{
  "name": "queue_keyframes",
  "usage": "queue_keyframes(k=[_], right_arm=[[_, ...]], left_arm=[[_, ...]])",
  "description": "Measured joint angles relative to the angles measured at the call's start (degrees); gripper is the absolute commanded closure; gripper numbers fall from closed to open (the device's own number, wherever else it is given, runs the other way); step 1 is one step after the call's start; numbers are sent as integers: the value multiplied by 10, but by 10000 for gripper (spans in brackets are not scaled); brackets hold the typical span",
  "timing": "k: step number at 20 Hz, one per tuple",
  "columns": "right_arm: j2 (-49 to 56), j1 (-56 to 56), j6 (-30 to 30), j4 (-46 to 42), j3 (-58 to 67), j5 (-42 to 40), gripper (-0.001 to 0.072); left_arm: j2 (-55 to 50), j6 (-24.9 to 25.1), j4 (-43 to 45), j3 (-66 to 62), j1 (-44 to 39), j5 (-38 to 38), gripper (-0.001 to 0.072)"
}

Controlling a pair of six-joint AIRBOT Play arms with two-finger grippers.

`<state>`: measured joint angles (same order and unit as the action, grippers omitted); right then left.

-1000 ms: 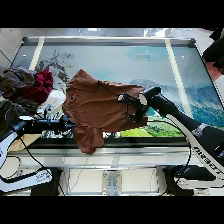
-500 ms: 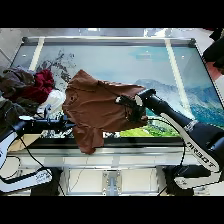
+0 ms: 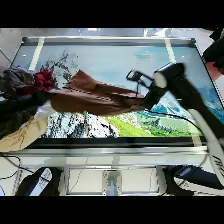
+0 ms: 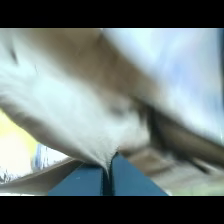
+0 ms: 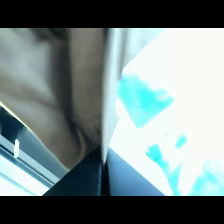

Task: Fold the shirts.

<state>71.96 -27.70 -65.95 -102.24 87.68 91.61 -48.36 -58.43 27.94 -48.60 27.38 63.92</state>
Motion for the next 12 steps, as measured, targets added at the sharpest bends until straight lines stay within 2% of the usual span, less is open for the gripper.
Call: queue_keyframes(k=[3, 6, 9, 12], right_arm=[[-110, 1, -44, -7, 90, 43, 705], [-192, 2, -85, -11, 190, 52, 705], [-240, 2, -113, -17, 269, 52, 705], [-257, 2, -127, -40, 301, 49, 705]], left_arm=[[98, -23, -7, -88, 79, -3, 699], [146, -42, 1, -197, 103, 2, 699], [155, -78, 106, -325, 71, 7, 700], [143, -123, 245, -416, -9, 8, 699]])
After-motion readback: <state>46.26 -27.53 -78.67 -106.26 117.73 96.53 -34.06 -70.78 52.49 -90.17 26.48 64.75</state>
